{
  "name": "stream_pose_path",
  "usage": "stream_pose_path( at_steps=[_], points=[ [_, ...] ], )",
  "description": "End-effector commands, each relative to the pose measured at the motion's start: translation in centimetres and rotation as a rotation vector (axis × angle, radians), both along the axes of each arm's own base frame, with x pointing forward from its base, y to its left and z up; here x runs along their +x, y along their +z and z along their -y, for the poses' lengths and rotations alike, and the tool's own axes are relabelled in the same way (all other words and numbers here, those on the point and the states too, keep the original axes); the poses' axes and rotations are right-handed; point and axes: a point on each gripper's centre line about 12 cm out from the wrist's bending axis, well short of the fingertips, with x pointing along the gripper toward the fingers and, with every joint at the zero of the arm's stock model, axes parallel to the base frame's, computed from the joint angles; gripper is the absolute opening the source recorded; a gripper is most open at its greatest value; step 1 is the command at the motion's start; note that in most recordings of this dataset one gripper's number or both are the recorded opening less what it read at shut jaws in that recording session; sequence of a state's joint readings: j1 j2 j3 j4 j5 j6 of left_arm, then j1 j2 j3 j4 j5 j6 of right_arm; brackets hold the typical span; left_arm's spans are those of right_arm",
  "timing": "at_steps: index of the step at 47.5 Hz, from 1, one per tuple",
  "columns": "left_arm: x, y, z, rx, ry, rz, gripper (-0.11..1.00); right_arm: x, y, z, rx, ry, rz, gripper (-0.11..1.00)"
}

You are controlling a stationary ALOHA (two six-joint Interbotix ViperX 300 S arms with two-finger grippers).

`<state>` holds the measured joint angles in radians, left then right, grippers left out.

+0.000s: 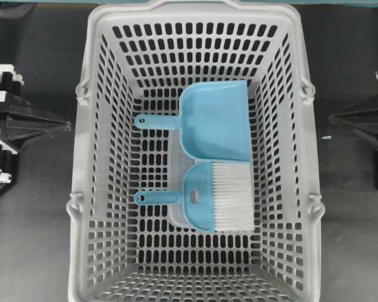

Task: Pick up the hand brush from the shopping basket with the left arm.
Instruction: 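Move the left gripper over the basket toward the blue hand brush handle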

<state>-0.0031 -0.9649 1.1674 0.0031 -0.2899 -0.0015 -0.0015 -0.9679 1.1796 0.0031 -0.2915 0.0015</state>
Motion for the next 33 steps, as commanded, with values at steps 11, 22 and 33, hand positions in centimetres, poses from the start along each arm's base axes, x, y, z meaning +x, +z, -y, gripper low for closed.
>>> stream_pose_path(
  at_steps=[11, 22, 33],
  points=[
    [2.3, 4.6, 0.7, 0.02, -0.032, -0.15, 0.0, -0.1, 3.0, -0.1, 0.047, 0.009, -0.023, -0.01],
    [5.2, 7.0, 1.5, 0.028, -0.053, -0.337, 0.0, -0.2, 4.6, -0.6, 0.04, 0.032, -0.192, -0.01],
    [9.0, 7.5, 2.1, 0.039, -0.058, -0.532, 0.0, -0.5, 4.7, -1.0, 0.036, 0.049, -0.306, -0.01]
  ],
)
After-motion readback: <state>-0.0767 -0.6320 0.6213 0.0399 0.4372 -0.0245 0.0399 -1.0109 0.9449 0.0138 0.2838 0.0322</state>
